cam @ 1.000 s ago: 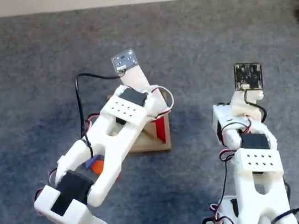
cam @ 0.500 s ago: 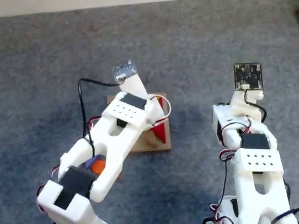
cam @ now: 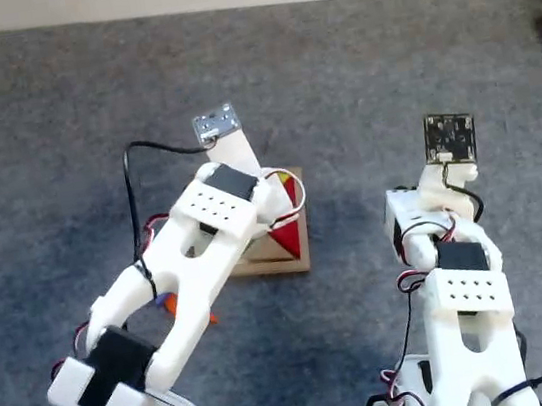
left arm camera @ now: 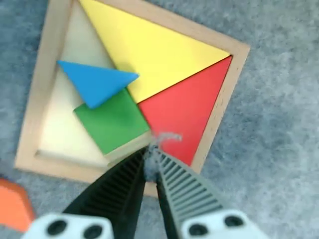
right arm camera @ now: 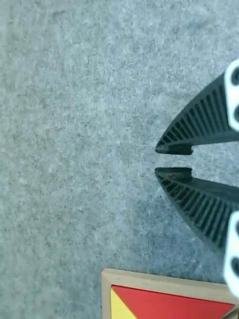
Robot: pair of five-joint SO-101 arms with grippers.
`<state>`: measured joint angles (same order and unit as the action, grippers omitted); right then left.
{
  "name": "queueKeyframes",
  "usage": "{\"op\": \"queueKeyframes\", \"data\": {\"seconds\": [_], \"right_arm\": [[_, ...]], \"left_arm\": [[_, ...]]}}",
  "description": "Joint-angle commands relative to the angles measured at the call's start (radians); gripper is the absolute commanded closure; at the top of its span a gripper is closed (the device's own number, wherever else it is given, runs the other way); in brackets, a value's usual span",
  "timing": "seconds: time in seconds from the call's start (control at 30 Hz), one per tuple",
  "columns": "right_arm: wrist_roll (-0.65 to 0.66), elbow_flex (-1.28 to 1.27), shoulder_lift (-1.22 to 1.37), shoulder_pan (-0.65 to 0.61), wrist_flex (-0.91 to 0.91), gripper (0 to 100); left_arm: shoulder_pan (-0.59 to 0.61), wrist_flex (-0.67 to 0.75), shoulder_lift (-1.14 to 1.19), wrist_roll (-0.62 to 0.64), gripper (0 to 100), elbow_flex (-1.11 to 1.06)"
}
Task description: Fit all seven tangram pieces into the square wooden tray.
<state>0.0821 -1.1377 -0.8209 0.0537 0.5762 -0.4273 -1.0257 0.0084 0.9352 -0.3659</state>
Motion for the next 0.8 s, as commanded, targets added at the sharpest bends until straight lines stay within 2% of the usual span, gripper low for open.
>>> {"op": "queueKeyframes", "data": {"seconds": [0.0, 0.1, 0.23, 0.3, 0.43, 0.57, 0.77], "right_arm": [[-0.012, 0.008, -0.039, 0.004, -0.022, 94.3], [-0.012, 0.008, -0.039, 0.004, -0.022, 94.3], [-0.012, 0.008, -0.039, 0.002, -0.022, 94.3], [-0.012, 0.007, -0.039, 0.002, -0.022, 94.3], [-0.012, 0.007, -0.039, 0.002, -0.022, 94.3], [-0.012, 0.007, -0.039, 0.002, -0.022, 94.3], [-0.012, 0.008, -0.038, 0.002, -0.022, 94.3]], "left_arm": [[0.062, -0.055, -0.09, -0.005, 99, 0.01], [0.14, -0.063, -0.107, -0.018, 99, 0.01], [0.197, -0.058, -0.074, -0.204, 99, 0.008], [0.214, -0.058, -0.041, -0.25, 99, 0.008], [0.213, -0.054, 0.061, -0.252, 99, 0.021], [0.193, 0.041, 0.156, -0.253, 99, 0.01], [0.139, 0.06, 0.188, -0.25, 99, 0.01]]}}
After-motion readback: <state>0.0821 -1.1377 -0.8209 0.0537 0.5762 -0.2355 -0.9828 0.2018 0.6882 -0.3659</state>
